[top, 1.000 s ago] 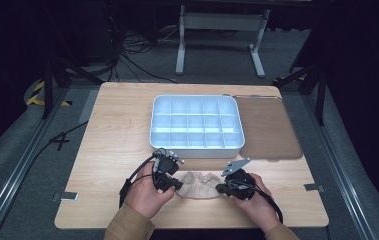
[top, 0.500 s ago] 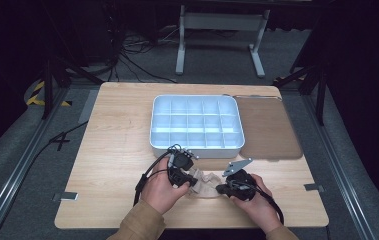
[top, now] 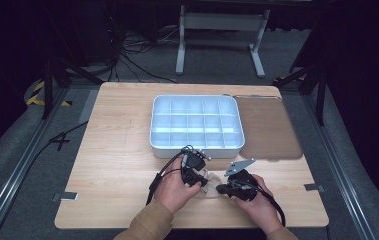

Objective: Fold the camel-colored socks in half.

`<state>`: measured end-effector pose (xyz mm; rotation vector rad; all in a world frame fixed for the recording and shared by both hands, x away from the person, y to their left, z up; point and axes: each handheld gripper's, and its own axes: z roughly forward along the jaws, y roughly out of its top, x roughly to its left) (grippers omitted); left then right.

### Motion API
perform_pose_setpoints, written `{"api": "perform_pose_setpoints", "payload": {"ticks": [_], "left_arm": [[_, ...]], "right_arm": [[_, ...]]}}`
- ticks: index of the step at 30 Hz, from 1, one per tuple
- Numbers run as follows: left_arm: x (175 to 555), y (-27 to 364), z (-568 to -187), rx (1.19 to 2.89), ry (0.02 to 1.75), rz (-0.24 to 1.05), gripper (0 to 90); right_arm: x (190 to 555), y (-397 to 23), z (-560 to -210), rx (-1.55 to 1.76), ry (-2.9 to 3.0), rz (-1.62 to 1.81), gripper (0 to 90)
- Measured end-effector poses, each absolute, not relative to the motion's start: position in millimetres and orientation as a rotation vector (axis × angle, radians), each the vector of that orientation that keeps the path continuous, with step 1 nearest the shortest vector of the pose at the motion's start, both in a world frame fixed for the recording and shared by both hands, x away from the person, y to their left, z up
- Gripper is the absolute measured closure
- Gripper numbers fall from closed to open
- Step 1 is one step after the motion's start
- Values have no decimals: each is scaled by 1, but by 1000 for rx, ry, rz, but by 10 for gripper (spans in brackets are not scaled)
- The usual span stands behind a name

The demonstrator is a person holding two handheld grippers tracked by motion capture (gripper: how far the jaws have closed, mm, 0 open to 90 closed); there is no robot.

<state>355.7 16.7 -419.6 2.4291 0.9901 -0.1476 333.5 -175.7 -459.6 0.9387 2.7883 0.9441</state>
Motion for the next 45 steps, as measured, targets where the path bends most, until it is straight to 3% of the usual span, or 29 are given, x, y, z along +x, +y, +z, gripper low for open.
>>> {"api": "perform_pose_setpoints", "payload": {"ticks": [23,28,32,37,45], "left_arm": [[354,4,-428,2439,971,-197,828],[354,7,-425,2403,946,-207,652],[349,23,-410,2331,938,-170,594],[342,48,-394,2271,991,-99,599],[341,76,-402,2279,1085,-31,710]], "right_arm": [[332,-178,-459,946,2778,934,894],[331,-181,-455,956,2755,936,857],[330,-191,-441,971,2703,981,852],[329,-194,-418,952,2631,1081,862],[324,-153,-411,787,2653,1148,881]]}}
